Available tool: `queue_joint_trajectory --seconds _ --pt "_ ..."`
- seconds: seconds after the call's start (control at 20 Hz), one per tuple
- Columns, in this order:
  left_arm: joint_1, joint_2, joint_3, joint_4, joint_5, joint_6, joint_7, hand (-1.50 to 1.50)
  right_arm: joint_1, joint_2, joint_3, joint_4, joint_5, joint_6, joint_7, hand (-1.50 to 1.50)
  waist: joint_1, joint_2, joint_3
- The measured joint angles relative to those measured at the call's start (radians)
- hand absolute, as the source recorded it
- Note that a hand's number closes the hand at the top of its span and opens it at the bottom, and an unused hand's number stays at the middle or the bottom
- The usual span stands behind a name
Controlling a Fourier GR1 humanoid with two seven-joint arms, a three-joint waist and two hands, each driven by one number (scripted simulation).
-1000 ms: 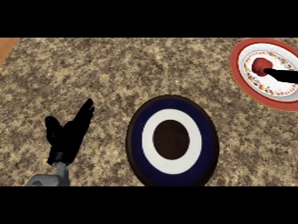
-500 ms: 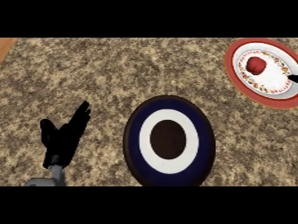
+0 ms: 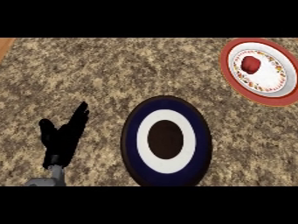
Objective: Pick the bell pepper from the plate and place it in the plate
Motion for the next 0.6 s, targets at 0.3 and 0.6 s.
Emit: queue_joint_trajectory --seconds 0.3,0.6 --pt "0.013 -0.003 0.006 0.002 -0.002 -0.006 -0.017 0.0 0.084 -0.017 0.044 -0.014 0.032 0.038 -0.075 -1.5 -0.009 -0.006 -0.001" --pt "0.014 -0.01 0.007 -0.002 -0.009 -0.004 -0.006 0.0 0.135 -0.015 0.067 -0.016 0.041 0.027 -0.117 -1.5 -0.013 -0.008 -0.002"
